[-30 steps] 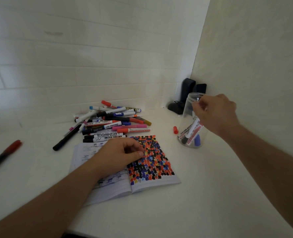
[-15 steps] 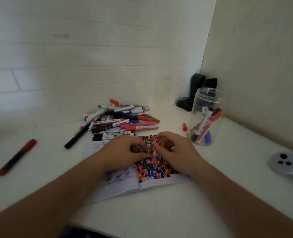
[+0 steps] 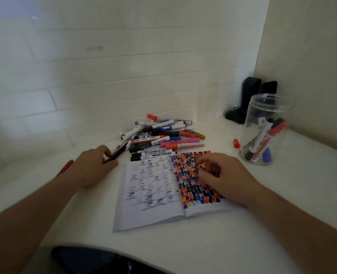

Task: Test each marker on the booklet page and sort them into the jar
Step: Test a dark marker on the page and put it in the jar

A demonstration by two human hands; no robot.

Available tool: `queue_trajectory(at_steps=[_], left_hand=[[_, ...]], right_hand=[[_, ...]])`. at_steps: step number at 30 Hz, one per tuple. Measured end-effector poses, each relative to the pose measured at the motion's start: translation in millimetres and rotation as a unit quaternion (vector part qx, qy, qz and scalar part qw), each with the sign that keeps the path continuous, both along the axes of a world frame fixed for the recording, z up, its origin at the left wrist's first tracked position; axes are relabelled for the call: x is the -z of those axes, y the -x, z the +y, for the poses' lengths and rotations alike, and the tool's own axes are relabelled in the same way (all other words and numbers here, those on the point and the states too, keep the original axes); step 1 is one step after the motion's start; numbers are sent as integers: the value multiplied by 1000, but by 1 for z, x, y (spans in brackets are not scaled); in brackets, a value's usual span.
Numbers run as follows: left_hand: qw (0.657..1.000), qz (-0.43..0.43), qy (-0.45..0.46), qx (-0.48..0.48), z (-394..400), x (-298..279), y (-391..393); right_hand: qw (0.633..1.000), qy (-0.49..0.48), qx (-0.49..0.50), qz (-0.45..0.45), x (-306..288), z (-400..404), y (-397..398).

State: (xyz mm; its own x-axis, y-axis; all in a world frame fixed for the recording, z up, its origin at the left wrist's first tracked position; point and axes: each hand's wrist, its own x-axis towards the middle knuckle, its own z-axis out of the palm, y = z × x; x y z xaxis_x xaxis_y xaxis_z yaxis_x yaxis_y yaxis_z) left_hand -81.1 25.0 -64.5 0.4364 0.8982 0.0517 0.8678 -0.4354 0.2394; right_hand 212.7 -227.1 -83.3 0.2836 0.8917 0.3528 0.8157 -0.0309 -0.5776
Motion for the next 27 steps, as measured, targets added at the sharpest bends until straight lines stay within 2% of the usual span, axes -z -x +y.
queue_trajectory(at_steps=[2,6,7,9,11,12,14,15,16,19,21,23,27], left_hand=[[1000,0,29,4,-3,-11,5],[989,78,120,35,-12,-47,27],[985,74,150,41,-18,-58,34],[978,23,200,53,-31,-75,45],[964,-65,240,96,-51,-83,40],[945,-129,270,130,-63,-83,30],[885,-259,337,192,-90,-74,3],[864,-292,345,222,-102,-66,-13],[863,-296,323,252,-111,-56,-29],[905,-236,163,315,-136,-32,-77],[906,-219,92,351,-149,-23,-99],[898,-215,63,379,-154,-16,-112],[904,-174,39,388,-150,-13,-119]], right_hand=[[1000,-1,2,3,1,-1,-1],[1000,-9,7,14,2,-2,-1],[1000,-8,7,18,1,-2,0],[1000,-6,8,29,-1,-3,1],[1000,-6,11,28,-4,-3,4],[1000,-10,13,24,-7,-3,5],[999,-22,9,29,-10,-4,5],[999,-24,1,39,-12,-6,5],[998,-28,-12,52,-13,-8,5],[987,-64,-77,123,-14,-16,9],[964,-86,-105,227,-18,-22,12],[937,-96,-128,310,-20,-27,12],[917,-65,-105,380,-22,-28,9]])
